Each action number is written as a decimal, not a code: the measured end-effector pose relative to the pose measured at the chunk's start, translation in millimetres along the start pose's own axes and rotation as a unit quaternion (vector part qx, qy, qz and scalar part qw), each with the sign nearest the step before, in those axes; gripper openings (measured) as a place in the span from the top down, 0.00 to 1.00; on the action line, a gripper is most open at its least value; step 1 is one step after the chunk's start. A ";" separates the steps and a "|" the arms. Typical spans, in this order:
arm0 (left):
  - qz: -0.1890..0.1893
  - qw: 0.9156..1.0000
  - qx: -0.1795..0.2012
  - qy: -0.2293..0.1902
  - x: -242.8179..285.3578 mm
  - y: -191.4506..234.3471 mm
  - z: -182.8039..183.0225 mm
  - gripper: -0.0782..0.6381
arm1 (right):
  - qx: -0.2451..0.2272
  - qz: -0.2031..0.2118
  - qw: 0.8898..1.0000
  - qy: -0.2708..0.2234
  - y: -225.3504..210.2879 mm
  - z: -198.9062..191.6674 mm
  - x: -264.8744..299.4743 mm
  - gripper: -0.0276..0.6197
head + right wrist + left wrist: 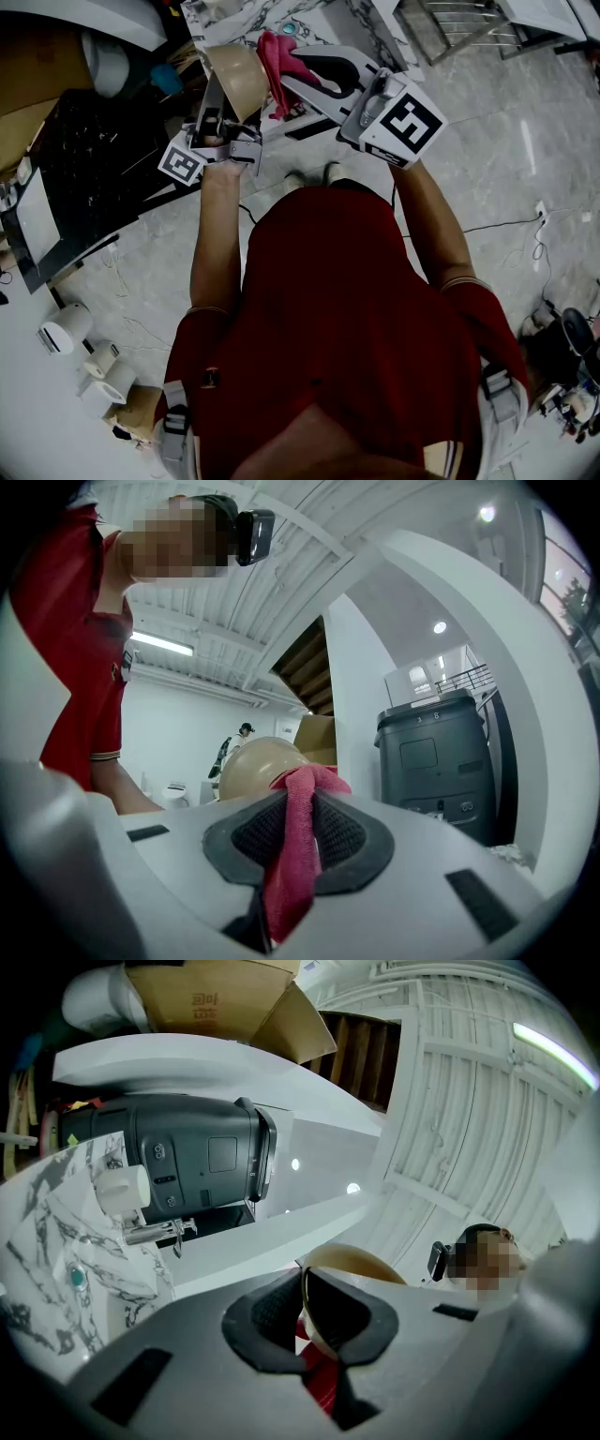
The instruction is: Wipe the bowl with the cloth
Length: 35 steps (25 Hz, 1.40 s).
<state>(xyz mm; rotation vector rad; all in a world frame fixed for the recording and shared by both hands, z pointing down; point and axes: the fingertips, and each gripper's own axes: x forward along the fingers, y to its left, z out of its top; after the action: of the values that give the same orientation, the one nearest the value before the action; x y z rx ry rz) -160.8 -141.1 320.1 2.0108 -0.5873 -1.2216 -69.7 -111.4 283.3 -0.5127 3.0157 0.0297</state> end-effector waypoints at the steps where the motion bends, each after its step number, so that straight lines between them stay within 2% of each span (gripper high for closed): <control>1: 0.001 1.000 0.001 0.000 0.3 0.0 0.0 0.86 | -0.001 -0.003 1.000 -0.001 -0.9 0.6 -0.6 0.85; 11: 0.020 1.000 0.020 -0.002 0.3 -2.0 2.6 0.86 | -0.005 -0.032 0.999 0.003 -9.2 0.2 -9.3 0.85; 20: 0.069 0.994 0.085 0.001 -3.1 -0.4 8.6 0.86 | -0.007 -0.070 0.997 0.012 -18.8 -4.2 -16.4 0.85; 28: 0.139 0.978 0.153 0.007 -10.4 6.8 16.1 0.86 | -0.002 -0.111 0.994 0.022 -30.2 -12.8 -22.2 0.85; 35: 0.199 0.951 0.234 0.039 -11.5 12.0 15.9 0.86 | 0.001 -0.137 0.990 0.028 -37.3 -17.6 -26.7 0.85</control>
<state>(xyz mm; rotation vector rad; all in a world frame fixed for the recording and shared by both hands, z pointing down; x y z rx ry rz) -180.4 -146.3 330.9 2.1568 -1.2679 -0.8015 -33.6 -138.4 302.9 -0.9371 2.9679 -0.0045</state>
